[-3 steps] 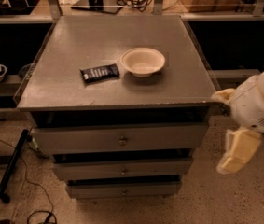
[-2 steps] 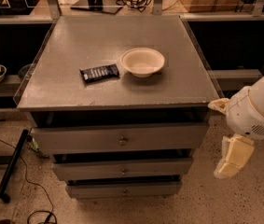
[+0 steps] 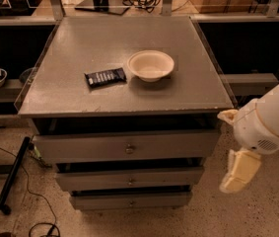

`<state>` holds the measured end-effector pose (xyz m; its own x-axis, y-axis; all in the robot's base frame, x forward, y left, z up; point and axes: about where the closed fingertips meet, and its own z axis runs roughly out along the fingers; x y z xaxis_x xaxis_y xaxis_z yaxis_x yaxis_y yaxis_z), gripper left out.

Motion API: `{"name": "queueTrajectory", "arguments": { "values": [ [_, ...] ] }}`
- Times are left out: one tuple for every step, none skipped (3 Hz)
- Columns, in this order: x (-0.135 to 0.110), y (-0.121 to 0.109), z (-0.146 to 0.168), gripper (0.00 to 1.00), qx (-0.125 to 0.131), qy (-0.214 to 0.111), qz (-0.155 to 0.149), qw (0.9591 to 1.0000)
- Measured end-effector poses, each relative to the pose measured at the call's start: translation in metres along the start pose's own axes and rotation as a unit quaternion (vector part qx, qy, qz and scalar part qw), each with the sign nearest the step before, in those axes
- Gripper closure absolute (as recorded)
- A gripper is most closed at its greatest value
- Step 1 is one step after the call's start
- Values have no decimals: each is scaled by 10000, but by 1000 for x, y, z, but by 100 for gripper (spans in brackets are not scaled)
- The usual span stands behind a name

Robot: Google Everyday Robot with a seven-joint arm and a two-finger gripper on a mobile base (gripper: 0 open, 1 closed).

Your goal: Open top drawer

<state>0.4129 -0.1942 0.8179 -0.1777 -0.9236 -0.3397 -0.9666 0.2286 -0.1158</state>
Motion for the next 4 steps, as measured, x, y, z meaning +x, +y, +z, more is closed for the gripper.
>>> {"name": "queueTrajectory", "arguments": {
  "values": [
    [4,-3,18,0,175,9,168,9997],
    [9,-19,47,0,211,-109,454,9987],
    [9,-20,48,0,203,-115,467,9986],
    [-1,-17,68,0,161,-386,364,9985]
  ]
}}
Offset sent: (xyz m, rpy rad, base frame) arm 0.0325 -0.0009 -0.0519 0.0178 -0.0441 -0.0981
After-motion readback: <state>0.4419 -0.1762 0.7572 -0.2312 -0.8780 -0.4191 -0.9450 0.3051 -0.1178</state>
